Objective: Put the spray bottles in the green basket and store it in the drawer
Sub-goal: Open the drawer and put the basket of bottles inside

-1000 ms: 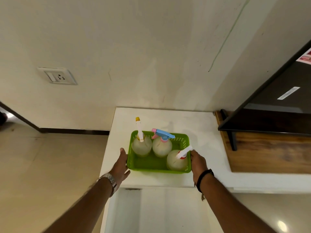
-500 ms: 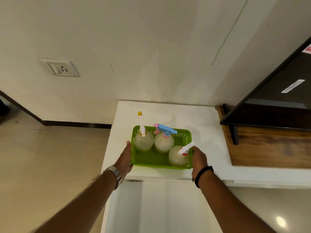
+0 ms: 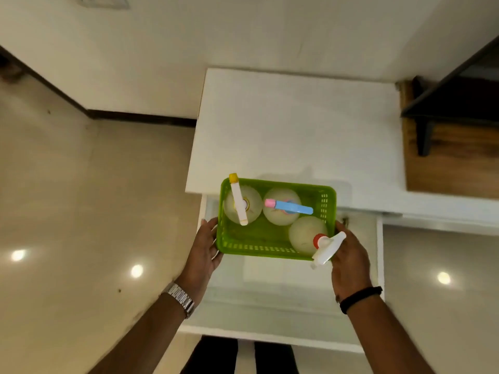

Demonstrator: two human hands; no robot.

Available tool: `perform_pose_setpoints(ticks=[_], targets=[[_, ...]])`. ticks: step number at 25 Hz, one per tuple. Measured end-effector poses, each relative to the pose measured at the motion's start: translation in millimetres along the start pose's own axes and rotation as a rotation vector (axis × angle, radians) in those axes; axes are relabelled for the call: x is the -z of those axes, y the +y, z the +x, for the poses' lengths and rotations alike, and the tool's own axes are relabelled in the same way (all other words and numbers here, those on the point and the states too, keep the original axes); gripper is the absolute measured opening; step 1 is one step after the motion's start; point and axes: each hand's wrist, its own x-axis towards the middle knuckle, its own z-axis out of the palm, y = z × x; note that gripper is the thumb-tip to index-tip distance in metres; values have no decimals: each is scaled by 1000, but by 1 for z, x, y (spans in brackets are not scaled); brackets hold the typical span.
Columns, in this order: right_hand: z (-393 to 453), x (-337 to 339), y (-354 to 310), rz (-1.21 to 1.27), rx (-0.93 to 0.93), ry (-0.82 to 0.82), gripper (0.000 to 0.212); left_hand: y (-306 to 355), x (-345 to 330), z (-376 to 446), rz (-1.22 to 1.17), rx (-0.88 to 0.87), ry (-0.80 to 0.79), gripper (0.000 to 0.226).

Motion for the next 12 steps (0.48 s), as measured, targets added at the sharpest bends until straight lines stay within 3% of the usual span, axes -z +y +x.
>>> perform_pose_setpoints(ticks=[3,7,12], targets=[[-9,4,29,-87,-27,6,41,-34,19,4,25,89,98,43],[8,-3,69,-113,-114,65,30,-71,36,25,-83,204,136,58],[22,-5,131,-121,-284,65,32,-109,54,60,-202,278,251,44]])
